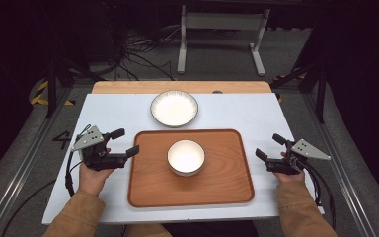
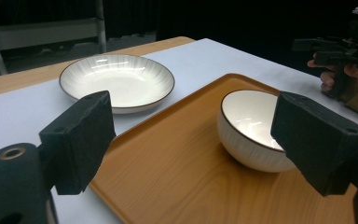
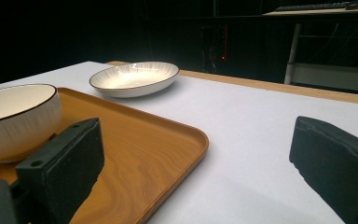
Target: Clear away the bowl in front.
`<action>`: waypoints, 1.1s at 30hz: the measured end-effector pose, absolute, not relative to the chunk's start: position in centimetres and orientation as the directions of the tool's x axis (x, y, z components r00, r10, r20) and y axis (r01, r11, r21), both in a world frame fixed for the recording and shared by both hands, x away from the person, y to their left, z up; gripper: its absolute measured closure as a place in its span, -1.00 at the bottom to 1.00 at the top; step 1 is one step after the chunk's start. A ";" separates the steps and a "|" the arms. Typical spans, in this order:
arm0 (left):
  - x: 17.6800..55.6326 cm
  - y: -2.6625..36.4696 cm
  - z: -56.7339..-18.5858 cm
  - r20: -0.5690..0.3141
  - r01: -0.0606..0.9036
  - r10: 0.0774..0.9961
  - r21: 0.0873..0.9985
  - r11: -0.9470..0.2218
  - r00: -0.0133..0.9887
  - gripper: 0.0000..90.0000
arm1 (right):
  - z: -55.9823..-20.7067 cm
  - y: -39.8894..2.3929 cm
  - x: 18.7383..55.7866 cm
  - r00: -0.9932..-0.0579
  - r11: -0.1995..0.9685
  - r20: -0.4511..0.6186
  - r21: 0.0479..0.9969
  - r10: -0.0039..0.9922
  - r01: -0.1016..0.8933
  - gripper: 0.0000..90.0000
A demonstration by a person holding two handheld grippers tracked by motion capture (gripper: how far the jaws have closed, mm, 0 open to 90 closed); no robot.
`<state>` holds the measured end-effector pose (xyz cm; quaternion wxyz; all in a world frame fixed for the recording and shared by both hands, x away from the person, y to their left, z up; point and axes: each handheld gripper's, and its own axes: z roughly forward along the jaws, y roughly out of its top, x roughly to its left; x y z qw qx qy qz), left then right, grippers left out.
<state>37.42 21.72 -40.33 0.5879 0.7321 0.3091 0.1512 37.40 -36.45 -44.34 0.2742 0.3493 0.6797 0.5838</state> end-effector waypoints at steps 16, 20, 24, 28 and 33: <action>37.5 24.1 -43.5 -0.163 0.300 0.687 0.950 -0.084 0.708 -0.85 | -44.5 -36.2 37.4 -0.617 0.086 0.030 0.984 0.787 0.159 -0.93; 37.7 24.6 -44.2 -0.167 0.308 0.702 0.948 -0.077 0.692 -0.87 | -44.5 -36.2 37.4 -0.617 0.088 0.028 0.984 0.786 0.157 -0.93; 37.8 25.2 -45.2 -0.169 0.328 0.726 0.941 -0.082 0.667 -0.88 | -44.5 -36.2 37.4 -0.617 0.088 0.030 0.983 0.787 0.160 -0.93; 38.0 25.6 -45.9 -0.186 0.348 0.732 0.935 -0.074 0.656 -0.91 | -44.5 -36.2 37.4 -0.618 0.087 0.031 0.983 0.786 0.159 -0.93; 37.9 25.9 -46.3 -0.199 0.354 0.736 0.933 -0.058 0.647 -0.93 | -44.6 -36.2 37.4 -0.618 0.086 0.031 0.983 0.785 0.160 -0.93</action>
